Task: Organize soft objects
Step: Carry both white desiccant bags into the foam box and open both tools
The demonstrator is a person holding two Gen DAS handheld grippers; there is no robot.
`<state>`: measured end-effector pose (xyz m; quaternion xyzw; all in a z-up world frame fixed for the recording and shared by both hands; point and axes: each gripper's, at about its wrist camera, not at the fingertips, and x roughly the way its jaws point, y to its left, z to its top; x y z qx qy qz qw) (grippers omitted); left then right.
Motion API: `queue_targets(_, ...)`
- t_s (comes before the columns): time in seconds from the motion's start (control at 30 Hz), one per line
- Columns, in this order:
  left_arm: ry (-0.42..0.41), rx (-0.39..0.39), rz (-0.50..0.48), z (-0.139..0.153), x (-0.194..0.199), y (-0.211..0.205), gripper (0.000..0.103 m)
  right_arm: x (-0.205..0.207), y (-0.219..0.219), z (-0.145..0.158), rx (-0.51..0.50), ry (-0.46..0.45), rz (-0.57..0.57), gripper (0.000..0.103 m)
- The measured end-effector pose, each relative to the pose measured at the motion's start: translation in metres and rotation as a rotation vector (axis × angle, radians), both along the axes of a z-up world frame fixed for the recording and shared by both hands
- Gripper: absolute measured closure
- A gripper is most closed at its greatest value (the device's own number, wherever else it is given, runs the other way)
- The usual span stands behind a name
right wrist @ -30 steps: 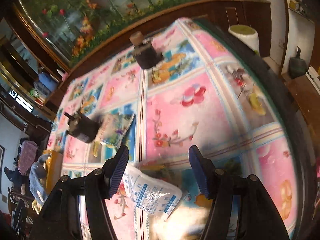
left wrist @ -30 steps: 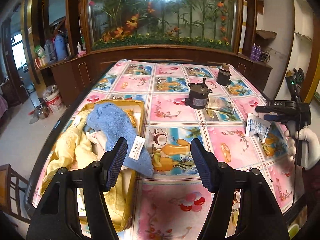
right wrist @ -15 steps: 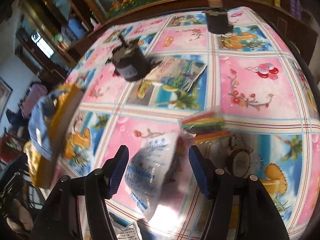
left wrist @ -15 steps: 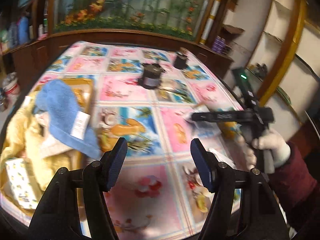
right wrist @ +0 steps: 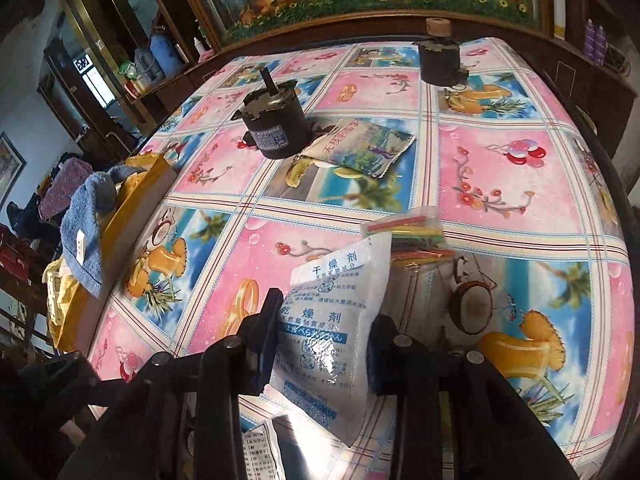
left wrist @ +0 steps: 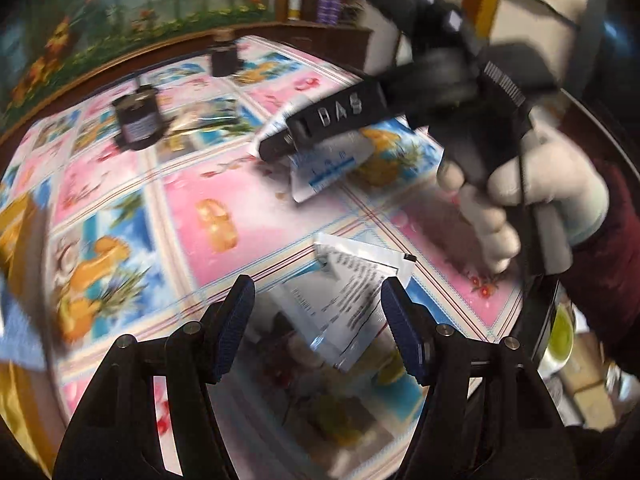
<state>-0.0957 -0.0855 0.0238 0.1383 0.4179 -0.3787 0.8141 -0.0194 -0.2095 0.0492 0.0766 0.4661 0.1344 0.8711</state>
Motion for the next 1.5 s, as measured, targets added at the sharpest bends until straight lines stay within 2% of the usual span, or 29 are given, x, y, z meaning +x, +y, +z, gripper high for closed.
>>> queue_targets(0.07,0.024,0.033,-0.058,-0.010,0.003,-0.016,0.037,-0.005,-0.005,0.006,0.009,-0.013,-0.002,0.068)
queue_targets(0.13,0.027,0.075,-0.083,-0.018,0.007,-0.029,0.025,-0.009,-0.008,0.009,0.020,-0.022,0.003,0.068)
queue_targets(0.2,0.000,0.109,-0.082,-0.018,0.006,-0.038,0.025,-0.012,-0.010,0.011,0.033,-0.028,0.008,0.068)
queue_targets(0.27,0.010,0.106,-0.070,-0.017,0.007,-0.039,0.025,-0.014,-0.010,0.013,0.044,-0.033,0.015,0.068)
queue_targets(0.3,0.010,0.094,-0.068,-0.016,0.007,-0.037,0.036,-0.014,-0.011,0.014,0.051,-0.036,0.016,0.068)
queue_targets(0.33,0.011,0.078,-0.066,-0.014,0.008,-0.034,0.050,-0.015,-0.011,0.014,0.057,-0.040,0.016,0.068)
queue_targets(0.5,0.060,-0.006,0.003,-0.004,0.015,-0.013,0.071,-0.021,-0.015,0.019,0.090,-0.062,0.004,0.068)
queue_targets(0.63,0.067,-0.110,0.074,0.014,0.015,0.020,0.071,-0.025,-0.011,0.026,0.108,-0.084,0.005,0.068)
queue_targets(0.77,0.056,-0.242,0.179,0.040,0.005,0.073,0.071,-0.025,0.007,0.035,0.120,-0.099,0.037,0.068)
queue_targets(0.83,0.036,-0.291,0.243,0.054,0.001,0.106,0.071,-0.025,0.023,0.041,0.125,-0.107,0.068,0.068)
queue_targets(0.93,-0.012,-0.321,0.357,0.072,-0.003,0.161,0.071,-0.024,0.051,0.047,0.137,-0.113,0.127,0.068)
queue_targets(1.1,-0.097,-0.257,0.568,0.085,0.000,0.231,0.070,-0.019,0.114,0.053,0.157,-0.113,0.246,0.068)
queue_targets(1.23,-0.110,-0.217,0.679,0.076,0.026,0.265,0.070,-0.017,0.169,0.052,0.168,-0.100,0.346,0.069)
queue_targets(1.4,-0.073,-0.194,0.789,0.057,0.067,0.302,0.070,-0.021,0.234,0.044,0.157,-0.075,0.479,0.069)
queue_targets(1.5,-0.027,-0.204,0.808,0.047,0.082,0.321,0.061,-0.023,0.266,0.036,0.122,-0.070,0.545,0.069)
